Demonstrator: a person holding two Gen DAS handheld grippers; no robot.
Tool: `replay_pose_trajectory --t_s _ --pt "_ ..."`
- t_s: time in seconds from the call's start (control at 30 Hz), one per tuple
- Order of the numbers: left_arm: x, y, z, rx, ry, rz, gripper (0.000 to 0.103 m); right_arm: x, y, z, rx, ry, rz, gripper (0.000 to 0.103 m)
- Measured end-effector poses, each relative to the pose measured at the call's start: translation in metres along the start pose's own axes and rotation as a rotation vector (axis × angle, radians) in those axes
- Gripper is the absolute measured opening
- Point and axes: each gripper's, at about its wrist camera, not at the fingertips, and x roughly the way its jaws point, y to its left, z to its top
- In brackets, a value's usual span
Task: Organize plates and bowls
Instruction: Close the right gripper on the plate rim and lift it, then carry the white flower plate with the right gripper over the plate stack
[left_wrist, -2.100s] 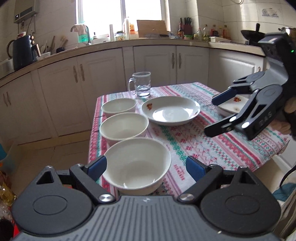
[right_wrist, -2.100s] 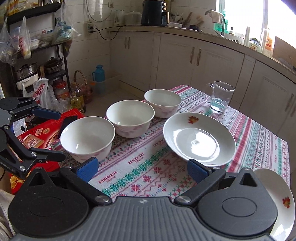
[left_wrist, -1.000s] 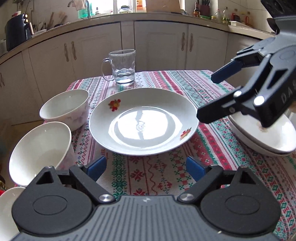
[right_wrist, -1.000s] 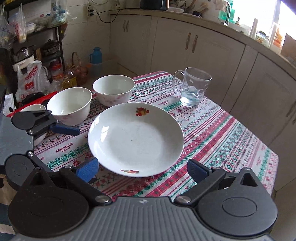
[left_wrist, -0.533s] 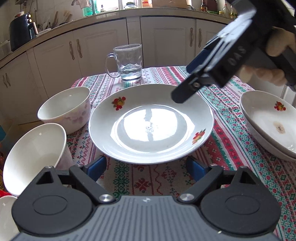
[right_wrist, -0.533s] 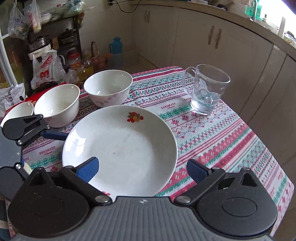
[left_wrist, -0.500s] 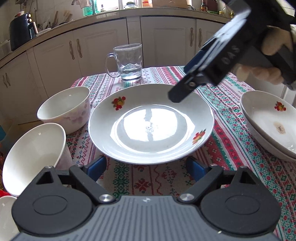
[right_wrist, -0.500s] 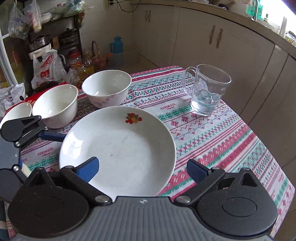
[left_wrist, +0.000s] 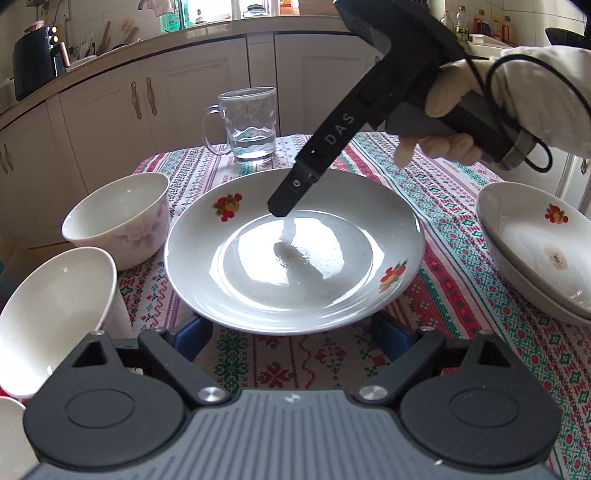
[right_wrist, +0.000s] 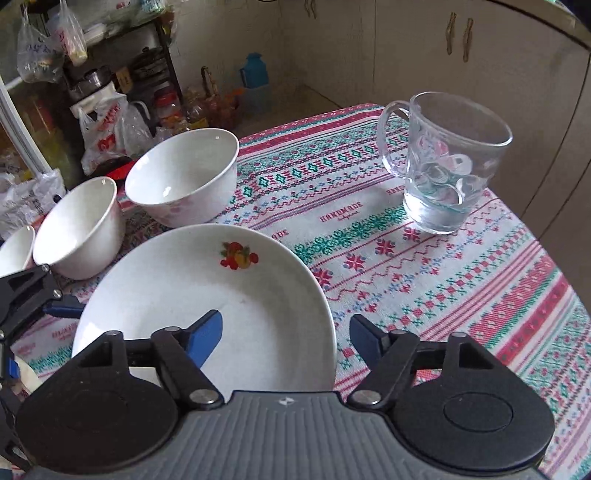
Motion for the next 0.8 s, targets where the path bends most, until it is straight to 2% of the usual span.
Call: replay_pose_trajectory --t_s 0.23,0.3,0.47,0.8 --pt "0.000 -0.001 -0.001 -0.004 -0.009 0.017 0.093 0.011 -0.018 0.006 0.051 0.000 0.119 0.067" --pt "0.000 -0.001 0.000 -0.006 -0.010 0.020 0.093 0.011 -0.022 0.007 0.068 0.000 0.154 0.066" --pt "0.001 -0.002 -0.001 -0.009 -0.015 0.025 0.094 0.011 -0.023 0.008 0.082 0.003 0.174 0.066" --pt "0.001 0.000 -0.001 -0.021 -0.016 0.018 0.093 0.008 -0.021 0.007 0.089 0.003 0.163 0.067"
